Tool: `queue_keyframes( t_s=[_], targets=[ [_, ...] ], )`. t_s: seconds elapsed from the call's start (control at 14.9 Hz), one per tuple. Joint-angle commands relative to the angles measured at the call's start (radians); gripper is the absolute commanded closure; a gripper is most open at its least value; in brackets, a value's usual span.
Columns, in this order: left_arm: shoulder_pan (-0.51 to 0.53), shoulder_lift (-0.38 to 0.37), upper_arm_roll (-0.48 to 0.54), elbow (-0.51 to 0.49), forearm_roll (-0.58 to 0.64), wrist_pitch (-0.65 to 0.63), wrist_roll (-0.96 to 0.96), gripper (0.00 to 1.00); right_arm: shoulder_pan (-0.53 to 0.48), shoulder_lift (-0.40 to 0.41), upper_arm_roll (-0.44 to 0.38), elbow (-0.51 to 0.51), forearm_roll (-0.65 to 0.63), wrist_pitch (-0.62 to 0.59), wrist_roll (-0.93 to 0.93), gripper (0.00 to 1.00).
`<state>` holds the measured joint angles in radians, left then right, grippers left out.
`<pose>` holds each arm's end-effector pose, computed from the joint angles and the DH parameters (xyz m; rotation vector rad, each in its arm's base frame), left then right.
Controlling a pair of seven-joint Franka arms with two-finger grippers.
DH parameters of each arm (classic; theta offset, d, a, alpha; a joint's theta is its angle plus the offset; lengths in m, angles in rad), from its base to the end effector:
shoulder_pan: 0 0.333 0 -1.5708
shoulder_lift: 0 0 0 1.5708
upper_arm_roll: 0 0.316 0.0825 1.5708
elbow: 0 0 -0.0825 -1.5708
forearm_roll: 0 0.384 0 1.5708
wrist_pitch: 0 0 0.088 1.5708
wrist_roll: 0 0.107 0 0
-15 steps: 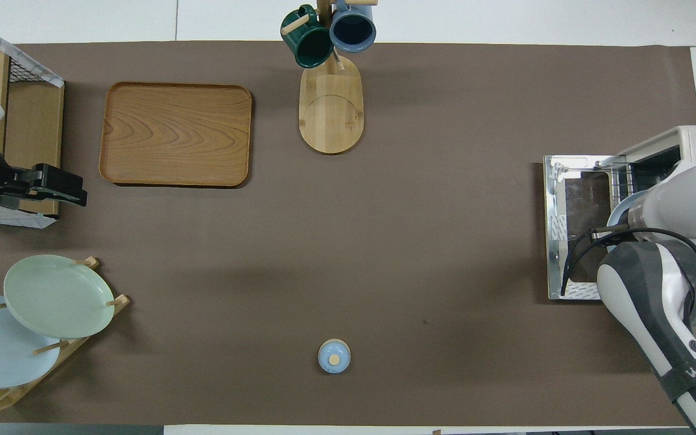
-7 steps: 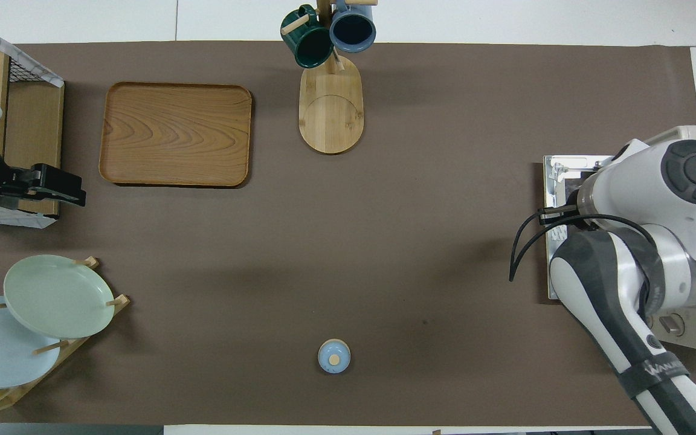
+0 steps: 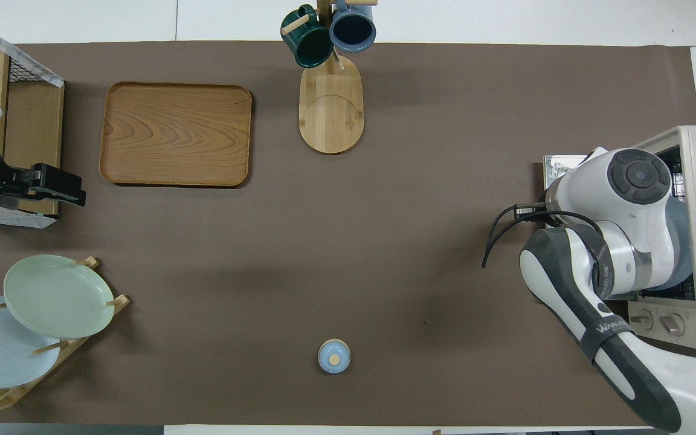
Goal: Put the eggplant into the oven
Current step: 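Push the oven door shut with the right gripper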
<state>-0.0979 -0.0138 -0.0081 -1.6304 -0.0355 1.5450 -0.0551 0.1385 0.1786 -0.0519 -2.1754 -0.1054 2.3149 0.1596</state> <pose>0.5422 -0.0616 0.6020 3.1090 -0.0786 -0.1155 0.5496 0.0459 0.3067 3.0518 0.0009 -0.0433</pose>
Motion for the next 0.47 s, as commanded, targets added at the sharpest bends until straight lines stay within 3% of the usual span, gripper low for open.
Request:
queue_keyframes(
  t_s=[0.0,0.4],
  targets=[
    [0.004,-0.021,0.002,-0.022,-0.006,0.014,-0.002,0.00,0.003,-0.007,-0.002,-0.015,0.015,0.000,0.000,1.00],
    [0.004,-0.021,0.002,-0.022,-0.006,0.014,-0.002,0.00,0.000,-0.004,-0.003,-0.027,-0.075,-0.026,-0.003,1.00]
  ],
)
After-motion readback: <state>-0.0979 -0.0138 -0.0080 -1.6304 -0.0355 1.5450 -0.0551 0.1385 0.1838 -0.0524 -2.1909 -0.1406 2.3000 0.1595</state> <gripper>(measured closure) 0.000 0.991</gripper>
